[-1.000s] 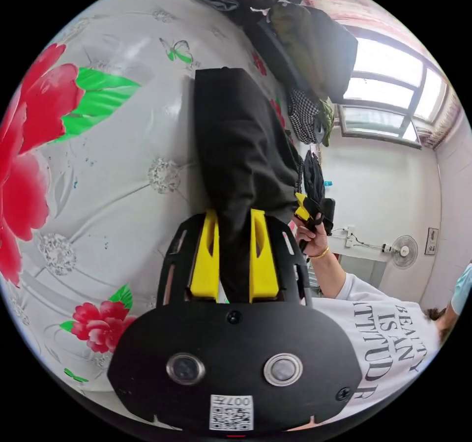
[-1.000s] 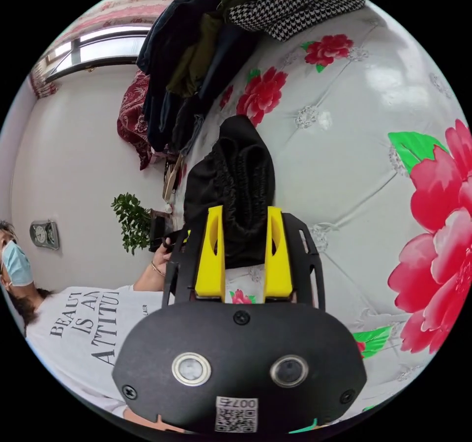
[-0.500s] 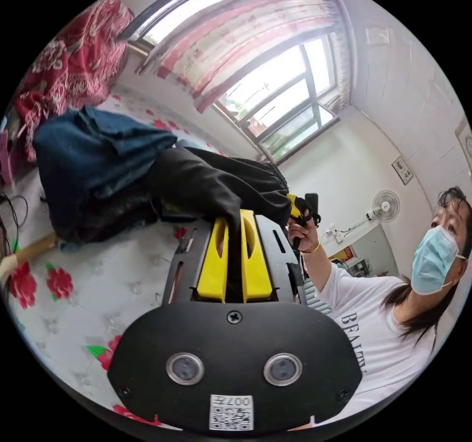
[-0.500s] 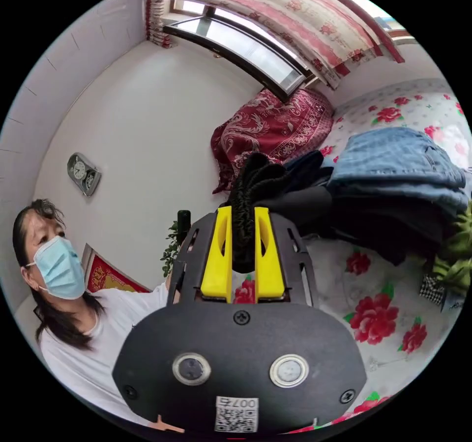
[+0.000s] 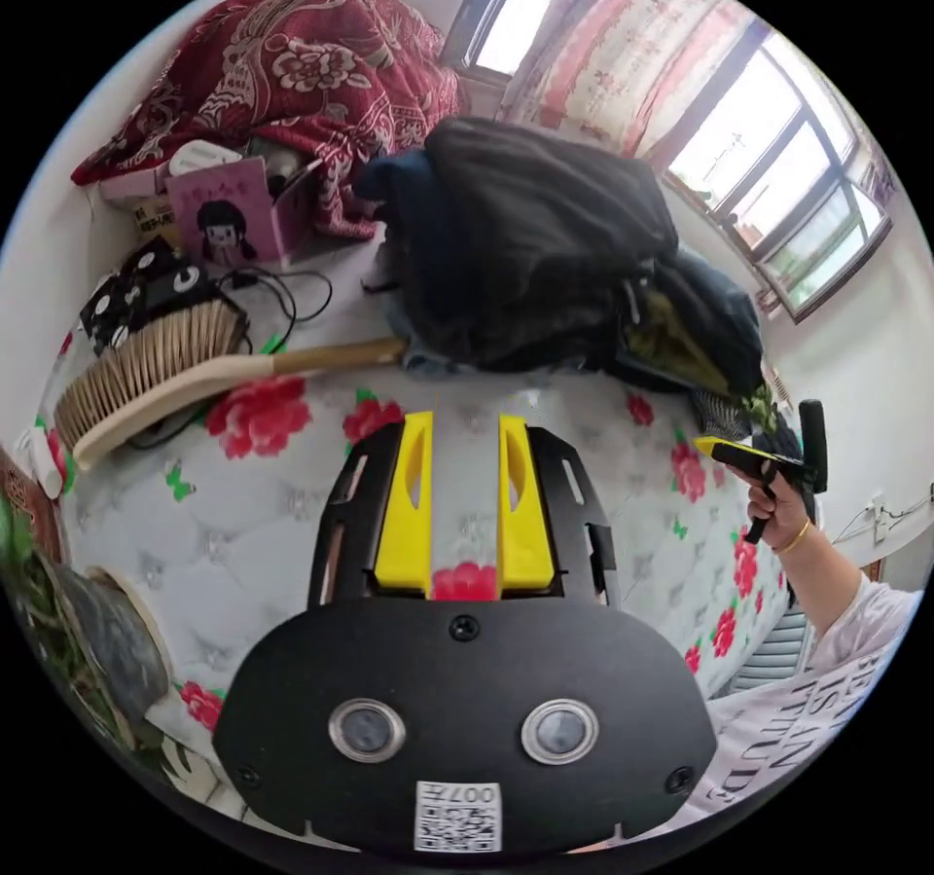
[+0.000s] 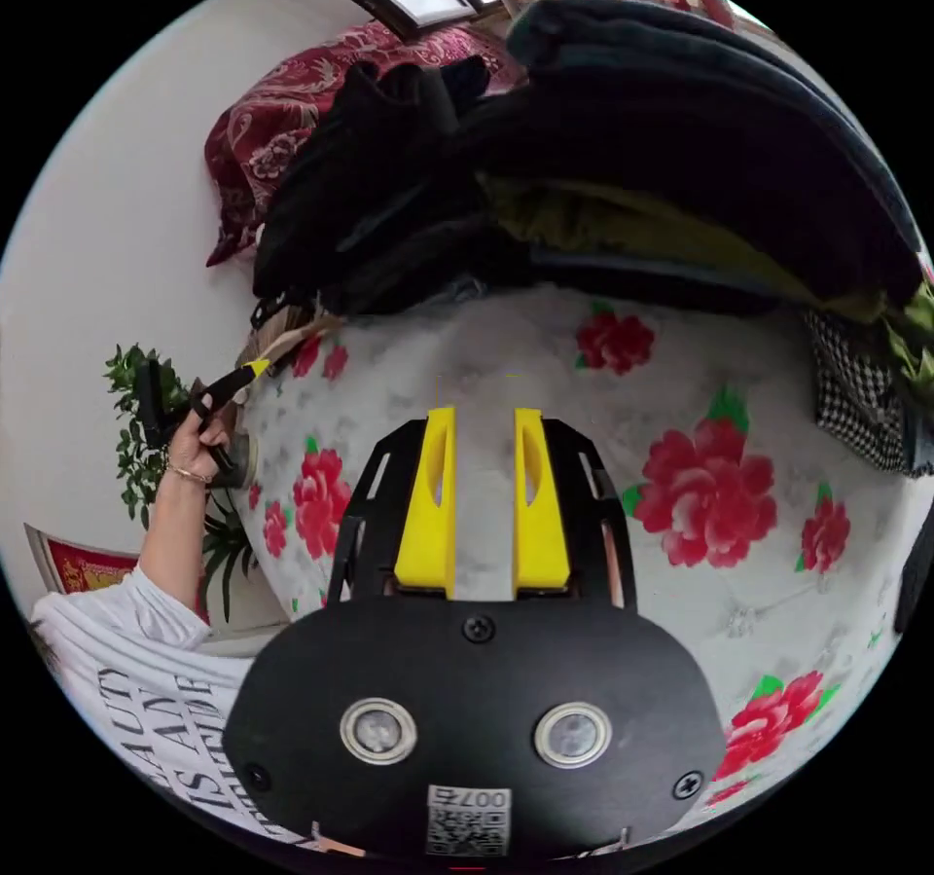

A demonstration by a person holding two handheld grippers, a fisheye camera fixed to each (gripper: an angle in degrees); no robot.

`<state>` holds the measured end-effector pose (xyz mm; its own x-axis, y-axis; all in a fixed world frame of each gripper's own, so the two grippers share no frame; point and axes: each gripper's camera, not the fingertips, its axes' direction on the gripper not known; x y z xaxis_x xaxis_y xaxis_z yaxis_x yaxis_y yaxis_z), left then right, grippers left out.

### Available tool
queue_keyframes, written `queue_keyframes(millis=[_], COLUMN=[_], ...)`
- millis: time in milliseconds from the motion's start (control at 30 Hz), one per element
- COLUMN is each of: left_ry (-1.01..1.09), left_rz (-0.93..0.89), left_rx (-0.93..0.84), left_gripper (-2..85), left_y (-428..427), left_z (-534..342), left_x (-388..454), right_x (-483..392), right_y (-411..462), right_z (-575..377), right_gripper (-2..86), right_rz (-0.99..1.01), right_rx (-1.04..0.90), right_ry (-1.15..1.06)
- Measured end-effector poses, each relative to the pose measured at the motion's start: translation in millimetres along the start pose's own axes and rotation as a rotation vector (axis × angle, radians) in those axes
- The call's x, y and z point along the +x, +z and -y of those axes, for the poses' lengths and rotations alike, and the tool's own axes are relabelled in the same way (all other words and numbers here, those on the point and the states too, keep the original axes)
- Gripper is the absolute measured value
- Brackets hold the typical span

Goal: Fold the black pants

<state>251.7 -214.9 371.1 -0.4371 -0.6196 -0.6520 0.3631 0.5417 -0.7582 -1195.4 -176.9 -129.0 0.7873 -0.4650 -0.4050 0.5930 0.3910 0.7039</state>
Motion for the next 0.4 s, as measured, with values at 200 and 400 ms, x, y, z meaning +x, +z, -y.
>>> queue_keyframes(millis=[200,400], left_ry=[0.105,0.225], left_rz=[0.108,0.014], left_rx=[-0.241,-0.411], left_gripper=[8.5,7.2], left_y=[15.2,23.8], left_z=[-156.6,-201.0], left_x=[78.3,183.4], right_x=[29.0,24.1], right_y=[9.7,-8.4], right_z=[-200.6,-286.5], right_gripper=[5.5,6.3], right_rz=[-0.297,-0.51], right_rx=[-0.276,-0.346], right_ry=[0.073,0.082])
